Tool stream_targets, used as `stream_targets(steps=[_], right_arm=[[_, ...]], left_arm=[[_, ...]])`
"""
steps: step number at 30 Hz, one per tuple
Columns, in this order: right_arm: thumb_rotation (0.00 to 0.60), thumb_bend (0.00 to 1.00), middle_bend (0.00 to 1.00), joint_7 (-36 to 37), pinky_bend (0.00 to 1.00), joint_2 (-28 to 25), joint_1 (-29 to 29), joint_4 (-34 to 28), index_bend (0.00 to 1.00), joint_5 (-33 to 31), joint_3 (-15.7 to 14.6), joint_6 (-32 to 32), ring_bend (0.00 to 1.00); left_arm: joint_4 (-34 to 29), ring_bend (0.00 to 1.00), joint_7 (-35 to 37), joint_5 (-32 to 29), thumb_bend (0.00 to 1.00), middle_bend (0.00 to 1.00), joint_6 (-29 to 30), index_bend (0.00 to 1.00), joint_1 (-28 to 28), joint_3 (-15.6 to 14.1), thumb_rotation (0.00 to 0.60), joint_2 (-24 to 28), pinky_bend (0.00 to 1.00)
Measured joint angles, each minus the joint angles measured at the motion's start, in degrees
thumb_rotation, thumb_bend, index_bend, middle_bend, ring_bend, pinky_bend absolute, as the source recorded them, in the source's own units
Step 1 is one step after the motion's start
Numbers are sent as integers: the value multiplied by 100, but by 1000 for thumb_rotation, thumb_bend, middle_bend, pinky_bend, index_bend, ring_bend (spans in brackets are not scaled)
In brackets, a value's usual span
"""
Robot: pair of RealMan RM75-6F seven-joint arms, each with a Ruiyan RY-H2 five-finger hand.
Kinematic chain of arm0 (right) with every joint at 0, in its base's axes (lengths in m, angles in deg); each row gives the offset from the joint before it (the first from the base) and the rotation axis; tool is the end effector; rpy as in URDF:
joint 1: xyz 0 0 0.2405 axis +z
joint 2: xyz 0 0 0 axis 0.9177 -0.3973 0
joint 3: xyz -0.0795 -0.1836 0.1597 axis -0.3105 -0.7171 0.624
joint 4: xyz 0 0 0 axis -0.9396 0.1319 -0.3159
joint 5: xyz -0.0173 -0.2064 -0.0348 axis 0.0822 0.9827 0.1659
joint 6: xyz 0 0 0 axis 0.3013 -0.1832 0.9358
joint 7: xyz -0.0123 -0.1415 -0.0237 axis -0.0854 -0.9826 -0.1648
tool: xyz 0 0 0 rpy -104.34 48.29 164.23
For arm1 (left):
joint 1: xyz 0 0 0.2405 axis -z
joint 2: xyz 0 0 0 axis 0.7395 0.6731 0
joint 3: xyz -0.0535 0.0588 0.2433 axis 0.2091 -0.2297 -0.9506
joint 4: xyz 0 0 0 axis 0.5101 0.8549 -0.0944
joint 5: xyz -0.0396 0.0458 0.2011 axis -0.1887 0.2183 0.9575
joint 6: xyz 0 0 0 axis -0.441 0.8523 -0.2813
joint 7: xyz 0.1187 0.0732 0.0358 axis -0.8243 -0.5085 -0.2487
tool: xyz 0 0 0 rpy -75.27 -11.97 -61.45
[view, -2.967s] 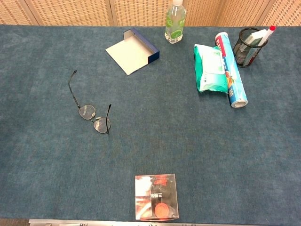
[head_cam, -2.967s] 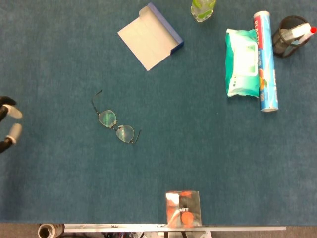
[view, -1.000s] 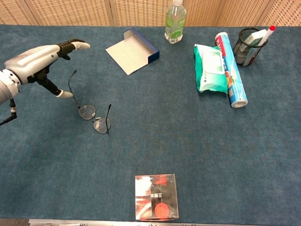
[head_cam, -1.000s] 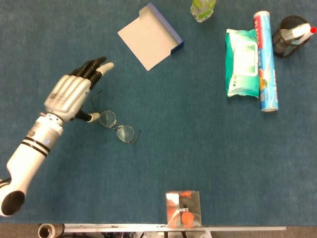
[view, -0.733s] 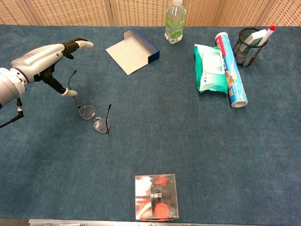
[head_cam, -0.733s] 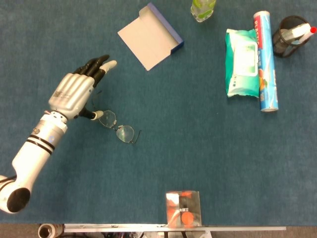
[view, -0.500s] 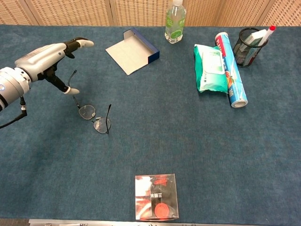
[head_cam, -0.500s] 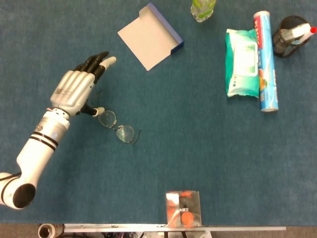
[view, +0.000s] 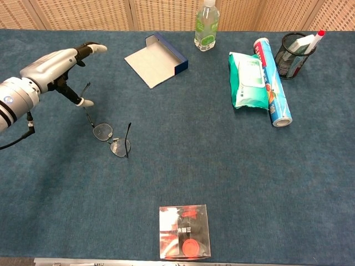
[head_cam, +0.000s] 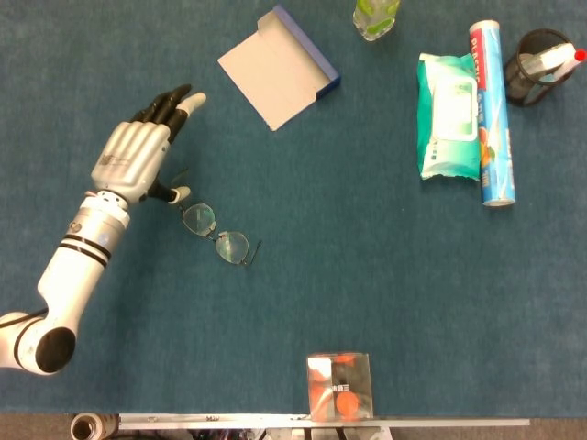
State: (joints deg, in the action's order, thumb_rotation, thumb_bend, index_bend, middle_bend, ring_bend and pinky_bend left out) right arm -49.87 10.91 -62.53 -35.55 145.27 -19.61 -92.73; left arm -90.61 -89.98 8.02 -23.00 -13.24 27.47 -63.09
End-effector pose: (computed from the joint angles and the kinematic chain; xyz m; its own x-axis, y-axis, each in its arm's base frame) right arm -0.3087 -0.1805 0.1925 0.2159 0.1229 0.9687 -0.9623 -0.1413 0.2324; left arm -0.1966 0.3247 0.0235 0.2201 0.3280 0.9187 0.9652 -0.2096 -0.1564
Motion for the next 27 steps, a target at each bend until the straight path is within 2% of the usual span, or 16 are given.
stream_targets(steps=[14,27], right_arm=[[600,256,500,25,388,-7,-15,-2,631,3,14,-44,378],[600,256,500,-18,388,-3,-18,-29,631,45,-3,-55,378]], left_arm=[[400,16,-48,-54,100,0,255,32,-127,-41,600,-67,163],[562,15,-220,18,100,0,669,36,-421,-112,600,166,163]])
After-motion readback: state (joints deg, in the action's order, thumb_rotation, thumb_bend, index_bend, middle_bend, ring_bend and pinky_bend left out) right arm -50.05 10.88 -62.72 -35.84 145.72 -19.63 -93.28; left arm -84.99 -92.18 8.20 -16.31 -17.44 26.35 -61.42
